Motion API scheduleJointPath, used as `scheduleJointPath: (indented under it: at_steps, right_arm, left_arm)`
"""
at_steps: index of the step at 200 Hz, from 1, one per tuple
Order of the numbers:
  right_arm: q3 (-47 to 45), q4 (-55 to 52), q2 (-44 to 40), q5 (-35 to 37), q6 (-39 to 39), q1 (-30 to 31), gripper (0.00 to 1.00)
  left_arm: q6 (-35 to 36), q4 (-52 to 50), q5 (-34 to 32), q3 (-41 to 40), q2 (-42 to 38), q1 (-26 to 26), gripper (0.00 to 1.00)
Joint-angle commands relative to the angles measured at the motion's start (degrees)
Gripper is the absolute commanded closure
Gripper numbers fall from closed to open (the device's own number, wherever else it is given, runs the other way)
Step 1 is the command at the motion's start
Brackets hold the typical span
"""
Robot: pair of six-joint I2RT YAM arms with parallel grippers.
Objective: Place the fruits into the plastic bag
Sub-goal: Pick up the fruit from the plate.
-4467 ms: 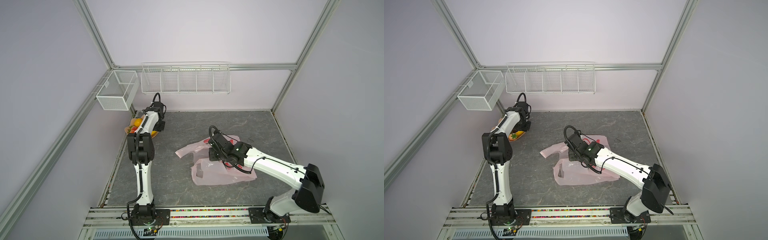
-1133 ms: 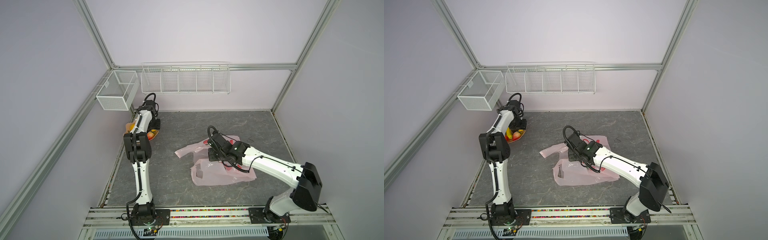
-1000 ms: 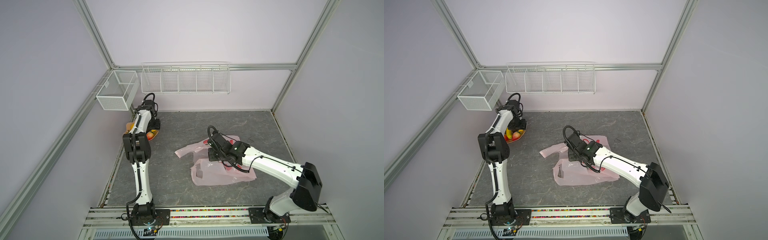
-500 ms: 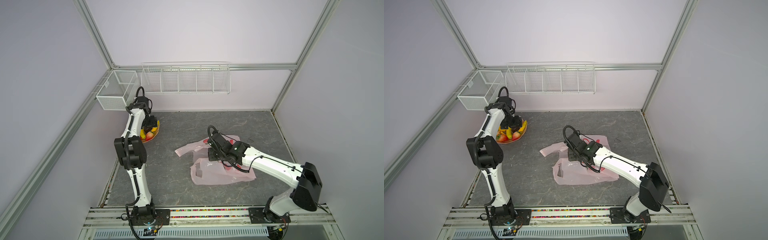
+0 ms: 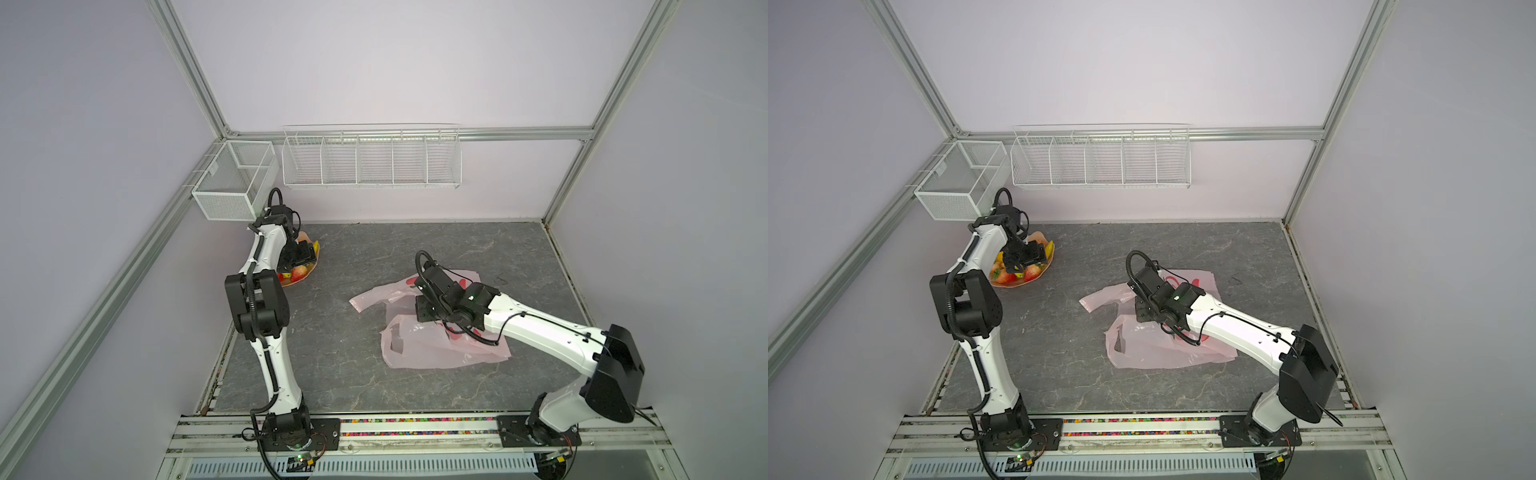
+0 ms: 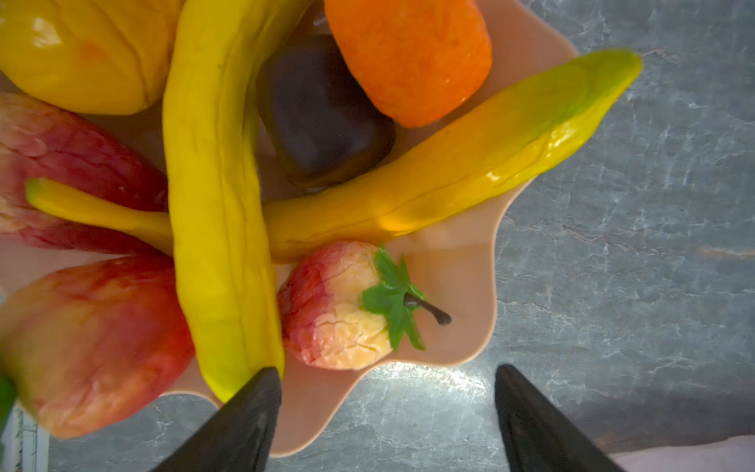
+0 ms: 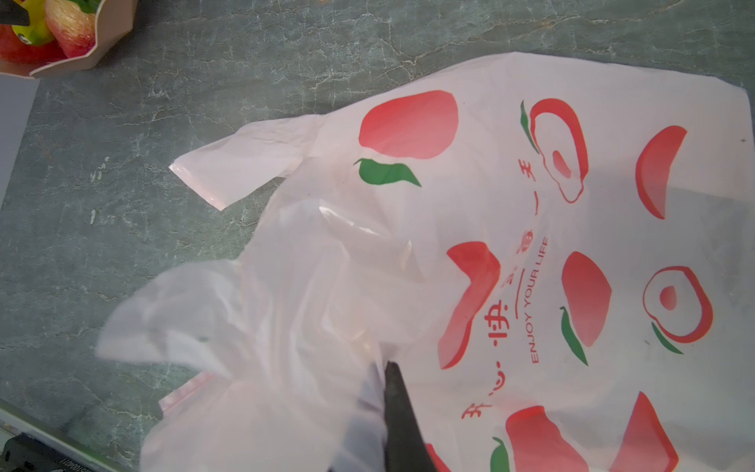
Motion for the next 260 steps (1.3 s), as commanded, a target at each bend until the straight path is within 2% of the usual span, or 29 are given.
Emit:
scheduleJointPath:
  at_steps: [1,73,191,260]
  right_arm:
    - [-0.7,0.4,-1.6,0.5,-0.9,-0.4,0.94]
    - [-0.7,0.5,-1.5,0.6,-1.1,-0.6,0.94]
    - [-0.3,1.0,-0.8,0.0,-1.2,-1.0,0.94]
    - [-0.3,0.8,-1.0,0.3,-0.9,-1.1,0.94]
  left_arm:
    - [-2.6,0.7,0.8,-0.6,0.5,0.5,0.18]
    - [-6.2,2.2,-3.0,-1.2,2.1,0.7,0.19]
    - [-7.4,2.8,-6.5,-1.0,4.4,0.2,0.24]
    - [-6.9,2.1,-7.0,-0.8,4.4,0.0,0.45]
